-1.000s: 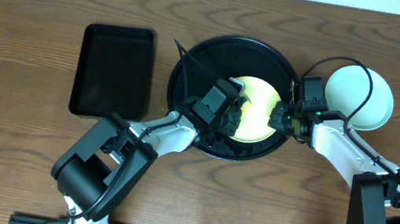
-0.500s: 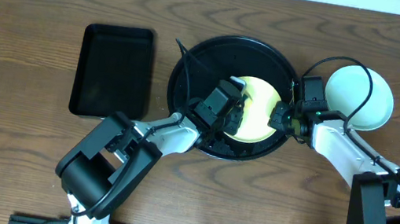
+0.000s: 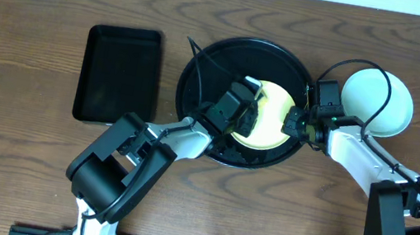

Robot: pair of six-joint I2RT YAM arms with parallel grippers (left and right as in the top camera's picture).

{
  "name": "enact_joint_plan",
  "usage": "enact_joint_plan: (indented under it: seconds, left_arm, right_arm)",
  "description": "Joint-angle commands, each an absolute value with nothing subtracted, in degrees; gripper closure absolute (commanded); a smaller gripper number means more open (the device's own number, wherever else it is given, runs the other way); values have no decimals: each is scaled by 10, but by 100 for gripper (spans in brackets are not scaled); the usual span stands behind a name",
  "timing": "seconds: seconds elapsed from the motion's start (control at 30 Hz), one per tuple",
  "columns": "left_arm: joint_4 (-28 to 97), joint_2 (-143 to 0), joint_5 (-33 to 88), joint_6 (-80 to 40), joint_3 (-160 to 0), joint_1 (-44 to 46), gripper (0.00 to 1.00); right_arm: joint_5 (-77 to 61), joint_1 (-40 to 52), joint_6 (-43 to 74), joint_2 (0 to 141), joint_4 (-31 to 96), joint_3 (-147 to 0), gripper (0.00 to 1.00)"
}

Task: Clean dirty plates on tray and stack at the side
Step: 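Scrub the yellow plate with the sponge while the right gripper holds it, then return the sponge with the left gripper to the small black tray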

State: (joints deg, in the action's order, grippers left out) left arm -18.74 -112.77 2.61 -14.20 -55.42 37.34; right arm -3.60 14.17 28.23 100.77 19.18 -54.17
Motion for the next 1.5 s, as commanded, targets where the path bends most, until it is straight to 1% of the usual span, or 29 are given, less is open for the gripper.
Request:
enact_joint_plan:
  seconds: [0.0,0.43,0.6,0.77,0.97,1.03,1.1,1.17,1.23,1.4,1.47]
  left_arm:
    - [-177,-1160,-11,-121,-549,348,92]
    - [-203,-1160,-11,-121,-549,338,92]
    - [-233,-1168,-11,-121,-549,338,91]
    - [-282,-1176,-11,-117,-549,336,92]
    - [-382,-1169,9,-114,-550,333,92]
    - [-407,-1148,39,-114,-554,333,92]
    - [-405,-1122,41,-115,-558,333,92]
    - [-394,-1075,40,-114,-558,331,92]
    - [-355,-1018,38,-114,-558,322,92]
    - [-183,-896,25,-111,-558,256,92]
    - [-102,-859,23,-112,-558,203,92]
  right_arm:
    - [-31,137,276,1009,190,-538,99]
    - [-31,137,276,1009,190,-538,99]
    - [-31,137,276,1009,190,-538,99]
    - [-31,137,276,1009,190,-538,99]
    - [-31,137,276,1009,190,-538,99]
    - [-31,137,276,1009,190,-538,99]
    - [-31,137,276,1009,190,-538,99]
    - [-30,137,271,1009,190,-538,99]
    - [-30,137,271,1009,189,-538,99]
    - [-30,137,267,1009,188,-538,99]
    - [-31,137,267,1009,186,-538,99]
